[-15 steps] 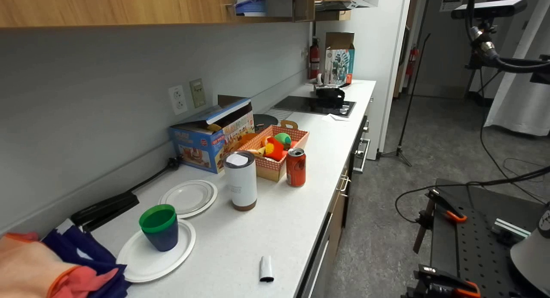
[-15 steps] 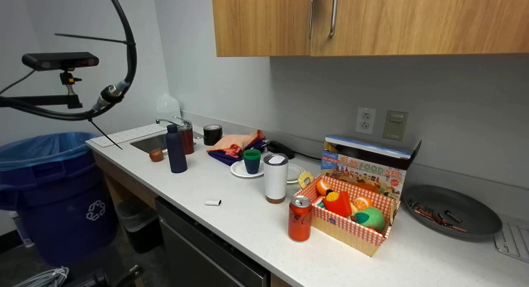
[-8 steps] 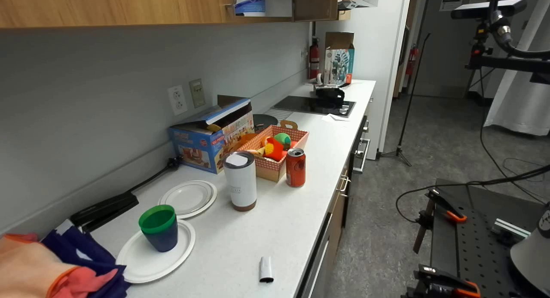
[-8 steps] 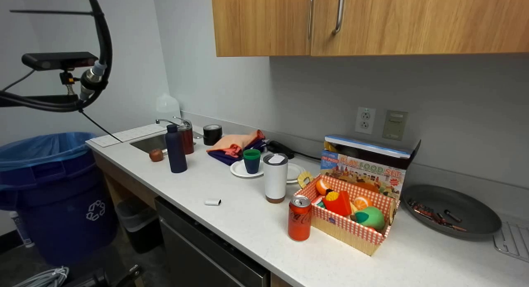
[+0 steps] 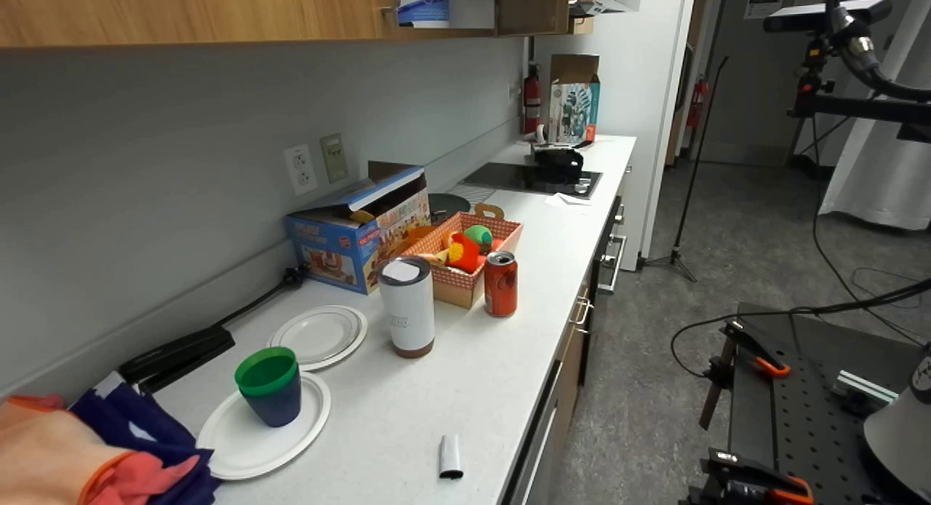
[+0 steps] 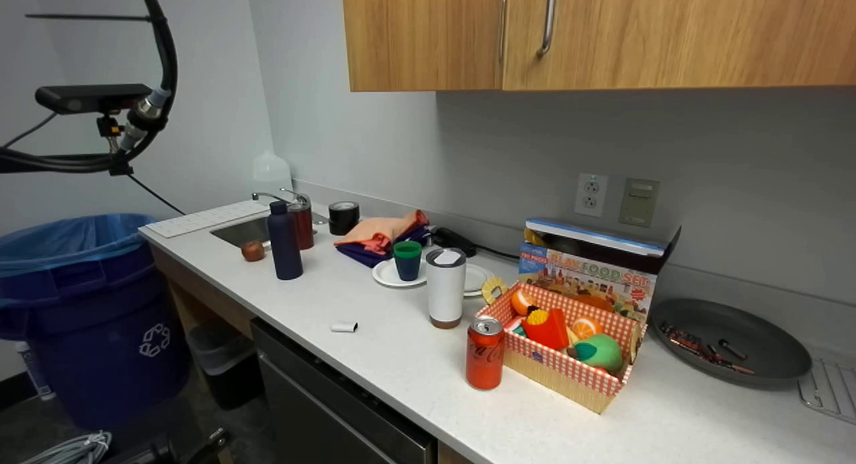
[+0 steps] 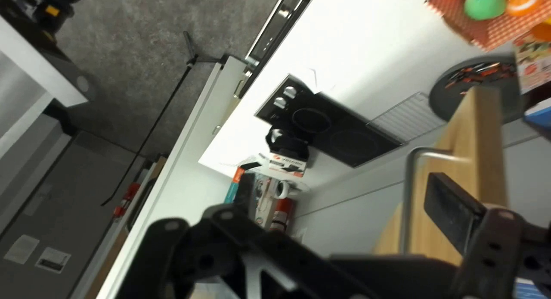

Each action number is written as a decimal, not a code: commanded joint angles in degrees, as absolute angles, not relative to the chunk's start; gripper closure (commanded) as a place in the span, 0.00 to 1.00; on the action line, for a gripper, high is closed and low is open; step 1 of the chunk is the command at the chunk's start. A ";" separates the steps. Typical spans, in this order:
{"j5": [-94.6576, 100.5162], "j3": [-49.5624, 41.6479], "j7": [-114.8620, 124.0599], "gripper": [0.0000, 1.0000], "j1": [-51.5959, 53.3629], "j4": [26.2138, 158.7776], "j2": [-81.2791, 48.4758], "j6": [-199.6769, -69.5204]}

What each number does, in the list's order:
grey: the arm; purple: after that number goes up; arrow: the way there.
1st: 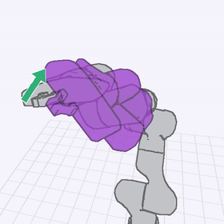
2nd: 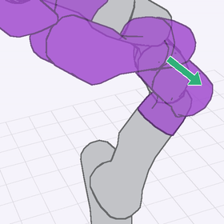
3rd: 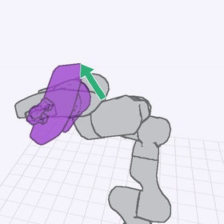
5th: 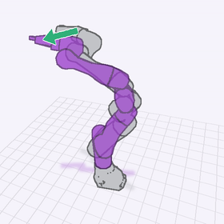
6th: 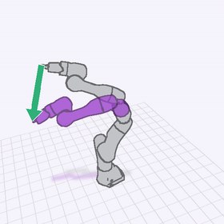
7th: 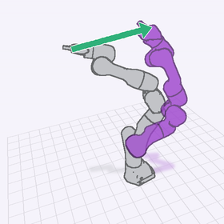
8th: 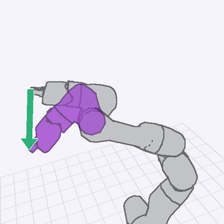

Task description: Open the top cabinet door on the right

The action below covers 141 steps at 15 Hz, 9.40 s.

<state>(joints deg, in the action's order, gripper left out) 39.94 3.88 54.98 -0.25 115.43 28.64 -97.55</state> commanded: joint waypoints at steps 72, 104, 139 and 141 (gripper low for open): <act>64.76 2.94 41.81 0.00 1.95 104.78 21.81 -88.08; 66.51 -13.02 59.37 0.00 -12.05 102.45 7.07 -93.78; 6.63 -11.76 36.81 0.00 -15.71 84.43 24.04 -89.13; 6.62 -11.76 36.86 0.00 -15.71 84.50 24.11 -89.19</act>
